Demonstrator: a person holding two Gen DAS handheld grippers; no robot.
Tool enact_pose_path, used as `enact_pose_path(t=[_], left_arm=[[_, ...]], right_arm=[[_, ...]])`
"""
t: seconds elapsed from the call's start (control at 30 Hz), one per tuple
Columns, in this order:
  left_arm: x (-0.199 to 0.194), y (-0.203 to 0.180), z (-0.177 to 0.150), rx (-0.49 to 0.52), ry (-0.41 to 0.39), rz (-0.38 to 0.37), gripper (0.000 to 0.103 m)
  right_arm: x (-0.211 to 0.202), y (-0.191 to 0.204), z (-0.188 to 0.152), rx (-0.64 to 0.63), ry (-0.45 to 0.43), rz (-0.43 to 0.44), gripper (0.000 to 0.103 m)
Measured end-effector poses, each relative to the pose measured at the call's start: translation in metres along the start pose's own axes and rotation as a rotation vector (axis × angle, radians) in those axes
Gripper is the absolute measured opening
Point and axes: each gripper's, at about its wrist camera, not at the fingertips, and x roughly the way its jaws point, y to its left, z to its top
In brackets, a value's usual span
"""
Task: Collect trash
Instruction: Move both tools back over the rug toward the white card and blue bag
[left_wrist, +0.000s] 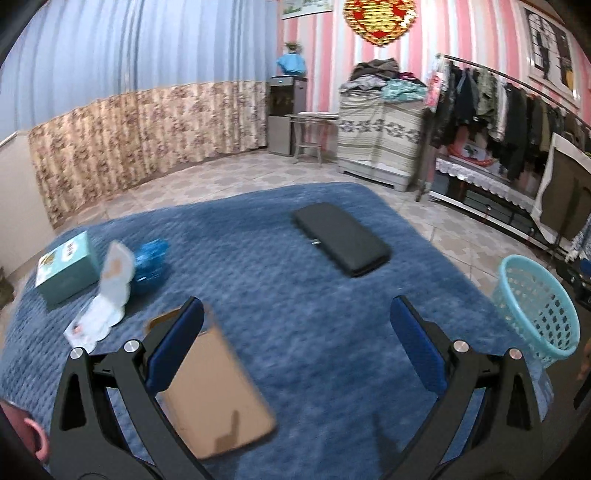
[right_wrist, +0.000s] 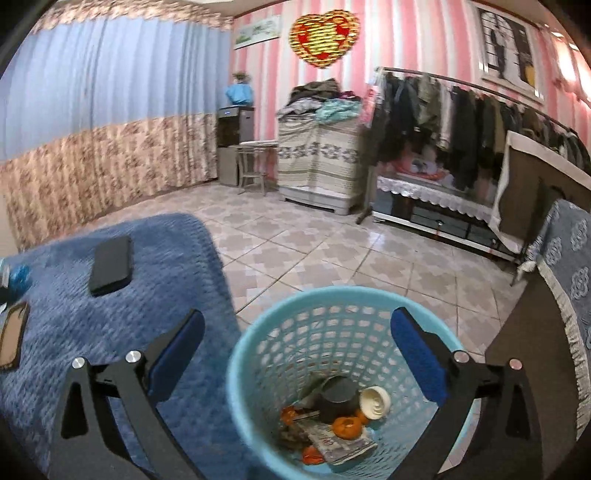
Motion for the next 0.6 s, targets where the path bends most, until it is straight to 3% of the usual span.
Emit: enact_pose_path(t=[0.6], left_arm=[[-0.012,0.132,-0.032,-0.161,0.024,0.192,0.097]], right_arm=[[-0.005,0.113,-0.022,-0.129,0.075,0.241,0.099]])
